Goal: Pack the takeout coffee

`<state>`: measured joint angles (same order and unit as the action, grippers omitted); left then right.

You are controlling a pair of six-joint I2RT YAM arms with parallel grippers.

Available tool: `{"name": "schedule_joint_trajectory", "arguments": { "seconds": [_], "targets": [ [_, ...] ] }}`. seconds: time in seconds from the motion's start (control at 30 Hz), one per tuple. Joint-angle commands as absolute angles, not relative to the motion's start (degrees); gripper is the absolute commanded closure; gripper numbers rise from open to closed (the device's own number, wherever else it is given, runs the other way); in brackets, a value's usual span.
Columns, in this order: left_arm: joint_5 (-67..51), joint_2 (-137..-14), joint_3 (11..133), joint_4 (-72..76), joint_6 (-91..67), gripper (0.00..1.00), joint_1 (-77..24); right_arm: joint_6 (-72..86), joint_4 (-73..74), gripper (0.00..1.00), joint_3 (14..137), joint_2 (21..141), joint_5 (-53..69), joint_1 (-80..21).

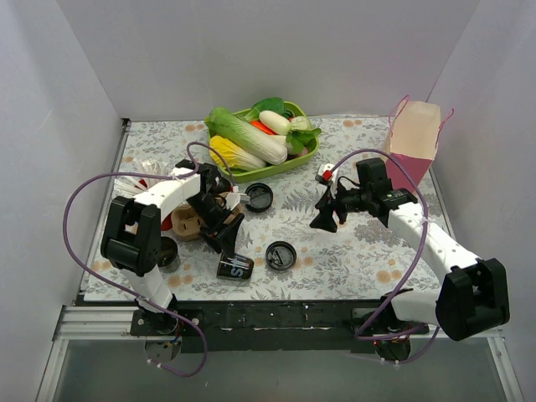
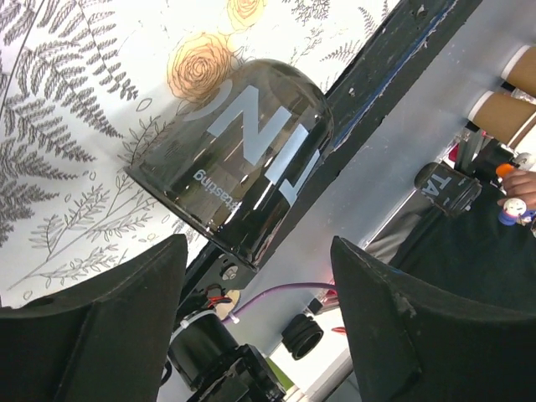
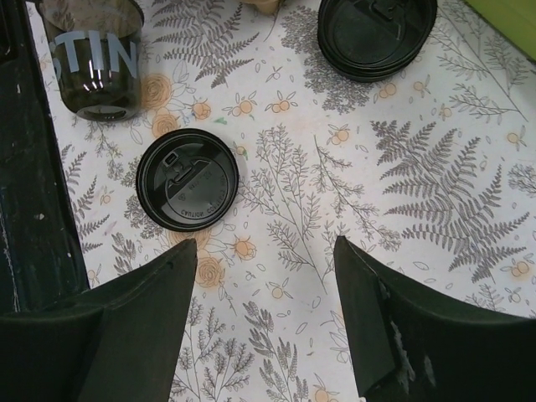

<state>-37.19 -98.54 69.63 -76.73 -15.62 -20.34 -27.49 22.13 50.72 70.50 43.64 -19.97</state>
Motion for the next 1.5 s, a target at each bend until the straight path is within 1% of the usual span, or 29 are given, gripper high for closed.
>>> {"name": "schedule_joint_trajectory", "arguments": {
  "seconds": [0.0,0.03,0.13,0.23,0.27,0.33,0.37,0.4,0.43,0.47,0.57,0.6,0.63,0.8,1.0,1.03,1.07,1.1,1.13,1.17,1.23,1.3,1.33,1.37,1.47],
  "targets": [
    [-41.7,-99.7,72.1,-77.8,-12.8,0.35,-20.2,-34.1,20.9,0.27,51.0,72.2,43.5,-22.8],
    [-42.2,-100.1,72.2,-78.0,-12.3,0.44,-20.2,-35.3,21.7,0.27,51.0,72.5,43.2,-23.3],
    [-43.6,-100.4,72.4,-79.0,-11.4,0.48,-20.3,-40.1,22.7,0.28,50.9,74.2,41.8,-26.1],
    [-44.5,-100.3,72.3,-79.1,-11.1,0.59,-20.7,-44.5,22.5,0.28,50.5,75.6,40.3,-29.7],
    [-44.6,-100.5,72.2,-79.1,-11.0,0.66,-20.7,-45.8,22.2,0.28,49.8,76.1,39.8,-30.4],
    [-45.3,-100.7,72.2,-79.1,-10.5,0.67,-20.8,-50.0,22.1,0.29,49.3,76.8,39.0,-31.8],
    [-45.7,-100.8,72.3,-79.1,-10.2,0.71,-20.9,-52.2,23.2,0.29,49.1,77.3,39.1,-33.1],
    [-45.9,-101.2,72.3,-79.1,-9.9,0.82,-21.2,-54.2,23.6,0.3,48.8,77.5,39.3,-34.1],
    [-46.0,-101.5,72.2,-79.1,-9.5,0.87,-21.4,-56.3,24.3,0.3,48.3,77.6,39.5,-34.9],
    [-46.0,-101.8,72.2,-79.1,-9.4,0.88,-21.4,-61.1,24.7,0.3,47.7,77.6,39.4,-36.5],
    [-46.5,-102.0,72.5,-79.0,-8.7,0.91,-21.9,-67.7,24.9,0.3,45.5,77.3,38.2,-39.4],
    [-46.6,-101.8,72.7,-79.0,-8.6,0.94,-22.0,-69.4,25.0,0.3,45.1,77.3,37.9,-40.1],
    [-46.6,-101.6,73.4,-78.9,-8.6,1.0,-22.1,-70.8,25.0,0.3,44.3,77.2,37.3,-41.6],
    [-46.8,-100.7,75.8,-79.0,-9.9,1.0,-22.1,-78.3,24.3,0.31,42.1,77.3,35.0,-45.1],
    [-44.0,-98.1,77.3,-79.0,-10.2,1.0,-22.1,-81.4,22.9,0.37,41.0,80.0,33.8,-46.8],
    [-42.2,-97.7,77.6,-79.0,-10.3,0.88,-22.1,-81.5,22.4,0.37,40.6,80.4,33.3,-47.3],
    [-41.1,-97.0,77.5,-79.0,-10.4,0.57,-22.1,-81.4,21.5,0.38,40.0,80.7,33.1,-47.5],
    [-40.3,-96.5,77.2,-78.9,-10.5,0.47,-22.1,-81.2,20.9,0.39,39.7,80.9,32.6,-47.8],
    [-39.5,-96.1,76.7,-78.9,-9.8,0.42,-22.1,-80.4,20.0,0.39,39.4,81.4,32.2,-48.4],
    [-39.4,-95.6,76.3,-78.9,-9.2,0.35,-22.1,-80.1,18.3,0.41,38.6,81.5,31.6,-48.8],
    [-39.6,-95.5,74.5,-78.8,-8.5,0.3,-22.1,-80.0,17.3,0.43,38.1,81.9,30.6,-49.7],
    [-40.3,-95.5,73.2,-77.8,-8.3,0.29,-22.1,-79.9,16.1,0.47,37.3,82.0,29.8,-50.2],
    [-40.7,-95.4,72.8,-76.7,-8.1,0.28,-22.1,-79.9,15.6,0.48,37.0,81.8,29.4,-50.7],
    [-42.1,-95.4,72.5,-76.4,-7.1,0.28,-22.1,-80.0,15.3,0.52,36.7,81.8,29.0,-50.9],
    [-43.9,-96.4,71.0,-75.8,-5.5,0.29,-22.1,-79.1,12.9,0.6,35.6,81.5,26.9,-51.6]
  ]
}}
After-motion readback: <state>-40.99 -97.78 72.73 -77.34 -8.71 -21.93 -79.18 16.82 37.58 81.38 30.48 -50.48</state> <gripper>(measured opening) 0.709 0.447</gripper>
